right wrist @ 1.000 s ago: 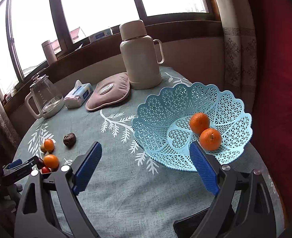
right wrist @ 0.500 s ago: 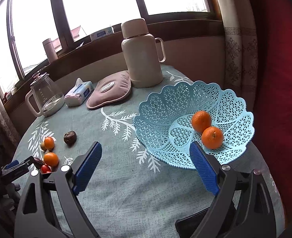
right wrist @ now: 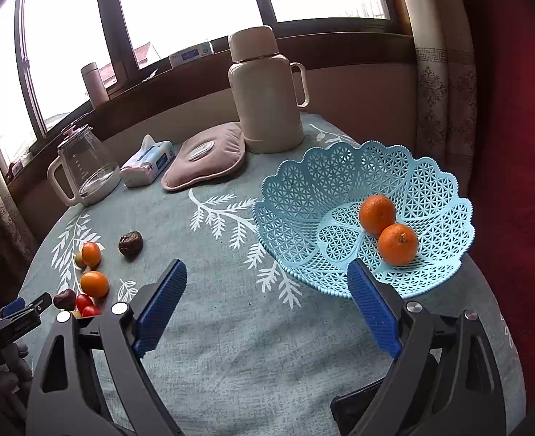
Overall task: Organize fruits
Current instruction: 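Close the left tool on the dark brown passion fruit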
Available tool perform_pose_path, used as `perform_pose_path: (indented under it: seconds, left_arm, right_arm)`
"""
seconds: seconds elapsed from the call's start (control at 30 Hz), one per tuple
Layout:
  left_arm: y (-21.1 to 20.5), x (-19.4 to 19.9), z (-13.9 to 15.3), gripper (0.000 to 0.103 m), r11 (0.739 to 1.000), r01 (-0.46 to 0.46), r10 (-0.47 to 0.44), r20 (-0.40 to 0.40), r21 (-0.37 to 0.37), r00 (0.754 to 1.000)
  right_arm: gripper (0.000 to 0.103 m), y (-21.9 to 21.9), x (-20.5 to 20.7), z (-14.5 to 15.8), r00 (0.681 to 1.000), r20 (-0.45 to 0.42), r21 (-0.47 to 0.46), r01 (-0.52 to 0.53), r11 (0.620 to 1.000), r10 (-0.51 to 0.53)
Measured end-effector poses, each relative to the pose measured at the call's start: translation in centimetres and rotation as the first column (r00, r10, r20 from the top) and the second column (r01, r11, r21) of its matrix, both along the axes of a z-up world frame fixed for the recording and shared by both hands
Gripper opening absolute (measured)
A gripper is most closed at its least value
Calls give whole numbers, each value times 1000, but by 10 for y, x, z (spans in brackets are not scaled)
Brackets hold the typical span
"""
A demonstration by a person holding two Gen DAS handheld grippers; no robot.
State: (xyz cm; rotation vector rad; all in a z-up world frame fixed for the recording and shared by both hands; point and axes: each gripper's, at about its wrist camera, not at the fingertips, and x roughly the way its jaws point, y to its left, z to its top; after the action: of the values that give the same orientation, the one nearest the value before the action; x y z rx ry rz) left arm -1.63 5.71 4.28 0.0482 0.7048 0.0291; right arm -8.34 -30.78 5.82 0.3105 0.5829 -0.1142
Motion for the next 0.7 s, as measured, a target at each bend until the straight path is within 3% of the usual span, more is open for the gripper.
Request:
perform_pose_path:
  seconds: [0.27, 0.3, 0.37, 0.57, 0.7]
  left_arm:
    - [-27, 2, -5, 96, 994, 106, -106, -19, -4, 994]
    - [-28, 5, -7, 93, 993, 114, -114, -31, -12, 993]
    - [-27, 12, -11, 73, 992, 120, -123, -68, -47, 990]
    - [-20, 26, -17, 68, 984, 112, -128, -110, -140, 986]
    - [-17, 34, -23, 43, 979, 94, -120, -143, -179, 982]
  right_arm:
    - [91, 4, 0, -1, 1000, -4, -5, -12, 1000, 11]
    - [91, 4, 0, -1, 1000, -4, -5, -11, 1000, 11]
    - [91, 3, 1, -2, 1000, -5, -5, -9, 1000, 9]
    - [91, 3, 2, -4, 1000, -11, -5, -12, 1000, 12]
    - [91, 7, 2, -4, 1000, -14, -10, -24, 1000, 24]
